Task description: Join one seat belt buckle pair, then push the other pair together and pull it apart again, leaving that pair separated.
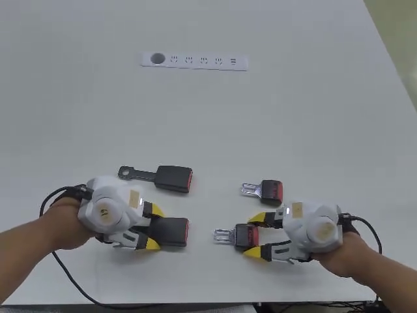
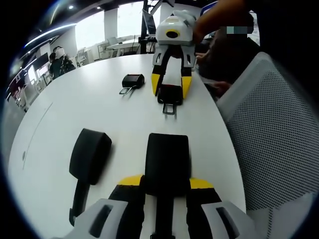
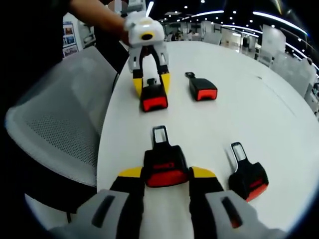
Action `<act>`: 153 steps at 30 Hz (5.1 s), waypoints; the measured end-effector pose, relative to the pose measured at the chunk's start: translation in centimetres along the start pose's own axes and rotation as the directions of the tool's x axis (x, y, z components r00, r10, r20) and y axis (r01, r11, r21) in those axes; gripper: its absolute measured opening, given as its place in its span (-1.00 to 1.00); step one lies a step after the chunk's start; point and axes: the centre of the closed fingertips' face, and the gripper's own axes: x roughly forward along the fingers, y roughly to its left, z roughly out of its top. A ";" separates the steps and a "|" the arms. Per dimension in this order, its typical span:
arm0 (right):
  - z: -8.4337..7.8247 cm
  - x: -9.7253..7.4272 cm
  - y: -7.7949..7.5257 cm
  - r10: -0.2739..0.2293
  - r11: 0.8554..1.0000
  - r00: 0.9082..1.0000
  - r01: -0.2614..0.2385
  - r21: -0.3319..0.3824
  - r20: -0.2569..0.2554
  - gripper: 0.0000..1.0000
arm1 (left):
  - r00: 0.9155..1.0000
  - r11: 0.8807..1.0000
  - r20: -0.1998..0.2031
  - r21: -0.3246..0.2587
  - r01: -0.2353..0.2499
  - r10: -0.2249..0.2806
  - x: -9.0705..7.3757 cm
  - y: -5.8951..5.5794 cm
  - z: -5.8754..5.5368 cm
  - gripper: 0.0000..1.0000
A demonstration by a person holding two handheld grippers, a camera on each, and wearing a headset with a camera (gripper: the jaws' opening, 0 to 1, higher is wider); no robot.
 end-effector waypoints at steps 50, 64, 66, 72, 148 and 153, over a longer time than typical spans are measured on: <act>6.0 5.7 1.5 0.035 0.999 0.999 -0.033 0.038 -0.041 -0.34 | 0.999 1.000 -0.039 0.022 -0.003 0.004 -0.1 -0.2 -0.1 -0.36; 6.0 5.5 1.7 0.023 1.000 1.000 -0.023 0.012 0.011 -0.35 | 1.000 1.000 0.015 0.014 0.007 -0.007 -0.4 -0.3 -0.4 -0.37; 5.9 5.5 1.7 0.020 1.000 1.000 -0.020 0.001 0.023 -0.35 | 0.999 1.000 0.033 0.004 0.011 -0.011 -0.4 -0.3 -0.4 -0.37; 6.0 5.4 1.6 0.024 0.998 0.996 -0.028 0.049 0.085 -0.35 | 0.998 1.000 0.068 0.004 0.011 -0.011 -0.4 -0.4 -0.5 -0.38; -0.3 -5.0 -11.1 -0.134 0.984 0.991 0.130 0.118 0.026 0.36 | 0.988 0.990 0.066 -0.042 -0.137 0.140 -3.5 10.2 2.0 0.57; -1.3 -4.1 -10.8 -0.088 0.990 0.996 0.088 0.107 -0.005 0.29 | 0.993 0.993 0.049 -0.053 -0.109 0.112 -2.2 10.9 1.5 0.49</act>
